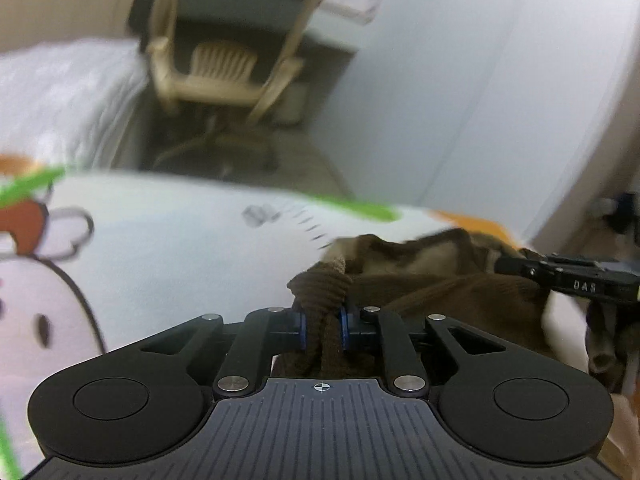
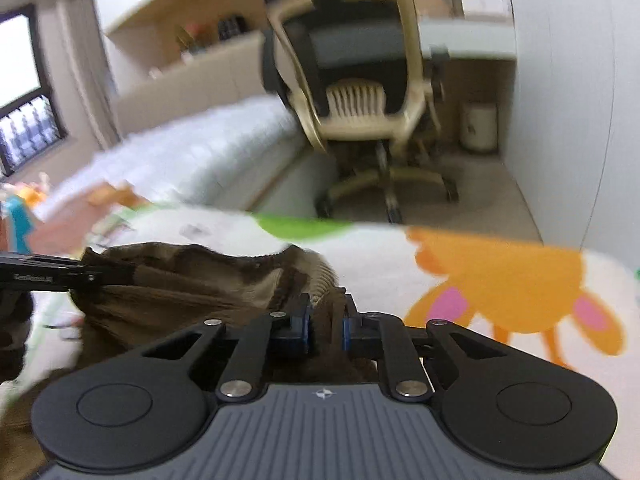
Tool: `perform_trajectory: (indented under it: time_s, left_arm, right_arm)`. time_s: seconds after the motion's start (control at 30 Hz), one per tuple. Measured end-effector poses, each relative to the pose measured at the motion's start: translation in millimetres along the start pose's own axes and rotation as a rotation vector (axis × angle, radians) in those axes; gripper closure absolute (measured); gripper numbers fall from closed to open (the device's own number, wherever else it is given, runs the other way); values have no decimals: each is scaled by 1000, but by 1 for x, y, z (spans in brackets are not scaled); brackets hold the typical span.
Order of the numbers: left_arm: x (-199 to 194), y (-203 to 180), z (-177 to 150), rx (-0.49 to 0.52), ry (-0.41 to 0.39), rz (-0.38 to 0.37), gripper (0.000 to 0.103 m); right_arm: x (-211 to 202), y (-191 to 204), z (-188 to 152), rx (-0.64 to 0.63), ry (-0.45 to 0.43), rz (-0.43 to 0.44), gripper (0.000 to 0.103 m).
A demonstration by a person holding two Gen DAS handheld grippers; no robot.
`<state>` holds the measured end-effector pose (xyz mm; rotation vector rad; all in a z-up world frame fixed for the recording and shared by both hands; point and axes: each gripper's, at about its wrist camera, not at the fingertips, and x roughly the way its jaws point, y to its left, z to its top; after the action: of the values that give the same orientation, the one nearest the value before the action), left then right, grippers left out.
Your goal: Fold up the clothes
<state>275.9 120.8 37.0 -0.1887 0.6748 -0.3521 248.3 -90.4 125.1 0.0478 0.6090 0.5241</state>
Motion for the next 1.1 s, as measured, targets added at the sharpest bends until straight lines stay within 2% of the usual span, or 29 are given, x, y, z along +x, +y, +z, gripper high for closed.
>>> perform_trajectory:
  time_s: [0.1, 0.2, 0.23, 0.3, 0.33, 0.37, 0.43, 0.47, 0.53, 0.63, 0.7, 0.73, 0.77, 0.8, 0.83, 0.93, 0.97, 1.0, 1.1]
  left_arm:
    - [-63, -24, -20, 81, -49, -34, 87]
    - [-108, -37, -53, 146, -41, -53, 83]
    - [-119, -40, -67, 167, -25, -57, 76]
    - [-131, -43, -95, 194, 30, -64, 54]
    - [-137, -44, -109, 202, 66, -77, 38]
    - [-140, -43, -120, 204, 97, -87, 31]
    - [-149, -40, -133, 202, 136, -115, 25]
    - [-154, -38, -137, 196, 144, -127, 18]
    - [-164, -30, -133, 152, 113, -136, 10]
    - [-170, -24, -111, 89, 10, -138, 10]
    - [-160, -33, -92, 96, -59, -194, 10]
    - [-149, -40, -83, 99, -92, -245, 9]
    - [-135, -47, -78, 94, -97, -279, 7]
    - [-120, -53, -75, 86, -92, -306, 7]
    - [-104, -59, -75, 85, -64, -301, 7]
    - [-60, -56, -96, 104, 120, -155, 7]
    - [-59, -50, -107, 110, 160, -122, 9]
    - [-68, -44, -113, 107, 164, -119, 10]
    - [-112, -26, -117, 52, 129, -137, 8]
  right_arm:
    - [-76, 25, -19, -98, -60, 17, 90]
    - [-130, 47, -55, -187, -55, 8, 91]
    - [-140, 53, -71, -222, -33, -7, 90]
    - [-153, 60, -103, -274, 28, -30, 76]
    - [-157, 60, -119, -284, 68, -33, 58]
    - [-161, 59, -132, -280, 103, -29, 45]
    - [-170, 54, -150, -255, 152, -15, 44]
    - [-174, 51, -154, -245, 163, -8, 44]
    - [-187, 45, -149, -210, 134, 4, 41]
    - [-200, 38, -126, -134, 24, 27, 40]
    - [-185, 40, -100, -75, -48, 73, 40]
    - [-174, 42, -88, -47, -76, 105, 40]
    - [-157, 46, -81, -35, -77, 126, 40]
    - [-139, 50, -76, -31, -64, 134, 40]
    - [-121, 53, -71, -28, -50, 142, 40]
    - [-94, 53, -91, -127, 61, 41, 40]
    - [-87, 52, -100, -166, 102, 0, 40]
    - [-90, 46, -108, -173, 126, -19, 40]
    - [-132, 18, -122, -50, 134, -42, 40]
